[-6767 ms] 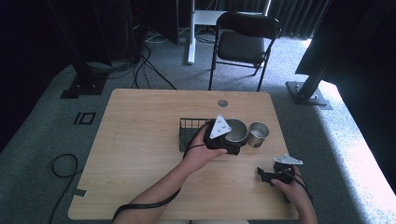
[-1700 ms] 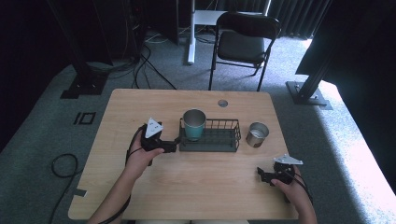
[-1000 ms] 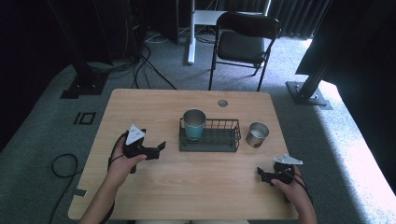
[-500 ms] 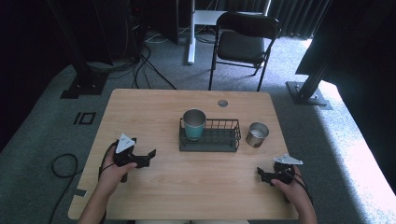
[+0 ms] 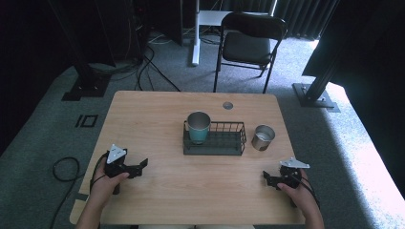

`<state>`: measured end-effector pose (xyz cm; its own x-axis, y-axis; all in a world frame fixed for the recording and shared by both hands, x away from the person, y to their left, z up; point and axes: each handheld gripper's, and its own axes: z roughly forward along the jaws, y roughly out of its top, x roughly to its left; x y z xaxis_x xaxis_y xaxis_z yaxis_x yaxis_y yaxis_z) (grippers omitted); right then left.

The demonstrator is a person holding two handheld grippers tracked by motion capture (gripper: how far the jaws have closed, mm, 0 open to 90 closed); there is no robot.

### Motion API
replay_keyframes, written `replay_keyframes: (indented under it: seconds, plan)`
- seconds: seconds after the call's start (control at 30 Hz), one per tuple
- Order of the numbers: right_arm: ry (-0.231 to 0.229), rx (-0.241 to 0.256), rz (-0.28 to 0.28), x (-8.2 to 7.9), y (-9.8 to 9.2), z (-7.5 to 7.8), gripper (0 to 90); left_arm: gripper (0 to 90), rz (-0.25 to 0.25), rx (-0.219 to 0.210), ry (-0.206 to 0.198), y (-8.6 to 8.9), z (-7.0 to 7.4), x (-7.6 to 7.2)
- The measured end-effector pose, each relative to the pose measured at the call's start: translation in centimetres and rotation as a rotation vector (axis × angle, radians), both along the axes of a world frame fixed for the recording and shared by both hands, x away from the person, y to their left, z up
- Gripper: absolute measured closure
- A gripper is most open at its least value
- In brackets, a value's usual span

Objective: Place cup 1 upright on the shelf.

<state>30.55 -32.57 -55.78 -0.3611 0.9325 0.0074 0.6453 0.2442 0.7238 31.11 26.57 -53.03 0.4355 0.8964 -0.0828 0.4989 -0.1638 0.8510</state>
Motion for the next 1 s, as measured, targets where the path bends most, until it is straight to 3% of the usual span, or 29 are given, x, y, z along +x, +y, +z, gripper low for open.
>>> replay_keyframes:
  seconds: [0.27,0.43,0.63,0.73,0.9,1.0]
  plan:
    - [0.000,0.000,0.000,0.0,0.0,0.0,11.3,1.7,0.068,0.015,0.040,1.3,-0.9,-0.5]
    - [0.000,0.000,0.000,0.0,0.0,0.0,11.4,1.7,0.081,0.021,0.057,1.8,-1.2,-0.8]
    - [0.000,0.000,0.000,0.0,0.0,0.0,11.4,1.7,0.117,0.048,0.088,2.5,-1.6,-1.2]
    - [0.000,0.000,0.000,0.0,0.0,0.0,11.4,1.7,0.132,0.090,0.111,2.7,-2.0,-1.5]
    - [0.000,0.000,0.000,0.0,0.0,0.0,11.4,1.6,0.141,0.095,0.129,2.9,-2.1,-1.7]
    - [0.000,0.000,0.000,0.0,0.0,0.0,11.3,1.6,0.192,0.104,0.144,3.4,-2.2,-1.8]
